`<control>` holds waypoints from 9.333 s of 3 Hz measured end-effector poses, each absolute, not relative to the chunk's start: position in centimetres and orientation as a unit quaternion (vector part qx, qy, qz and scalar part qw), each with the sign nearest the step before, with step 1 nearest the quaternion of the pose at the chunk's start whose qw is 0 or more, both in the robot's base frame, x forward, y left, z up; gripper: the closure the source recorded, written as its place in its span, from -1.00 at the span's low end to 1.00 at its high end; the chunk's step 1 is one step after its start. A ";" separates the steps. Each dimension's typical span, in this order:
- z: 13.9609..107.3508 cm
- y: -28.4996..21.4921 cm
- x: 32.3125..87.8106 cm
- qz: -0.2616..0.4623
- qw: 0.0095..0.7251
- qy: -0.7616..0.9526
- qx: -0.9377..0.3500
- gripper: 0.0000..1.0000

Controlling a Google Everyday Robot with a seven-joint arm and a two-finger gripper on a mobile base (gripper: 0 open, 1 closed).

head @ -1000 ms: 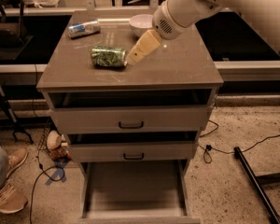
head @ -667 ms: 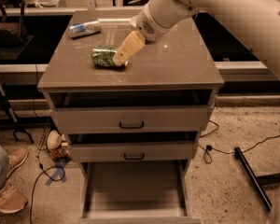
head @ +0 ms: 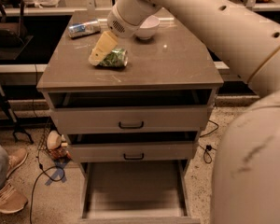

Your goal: Place green can into bottom drawer

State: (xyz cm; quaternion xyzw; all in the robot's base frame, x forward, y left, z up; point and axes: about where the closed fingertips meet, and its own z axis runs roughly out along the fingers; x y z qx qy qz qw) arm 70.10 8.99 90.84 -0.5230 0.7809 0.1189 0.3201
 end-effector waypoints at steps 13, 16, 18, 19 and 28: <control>86.4 -1.9 58.8 0.133 0.306 0.853 -0.402 1.00; 75.3 -5.5 47.6 0.178 0.233 0.879 -0.376 1.00; 67.8 -4.2 48.0 0.225 0.224 0.867 -0.385 1.00; 61.0 -2.6 49.8 0.255 0.239 0.853 -0.388 1.00; 19.5 -4.2 53.5 0.333 0.237 0.873 -0.265 0.64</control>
Offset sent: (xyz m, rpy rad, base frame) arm 0.0110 0.0082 -0.0126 -0.0026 0.0212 0.0334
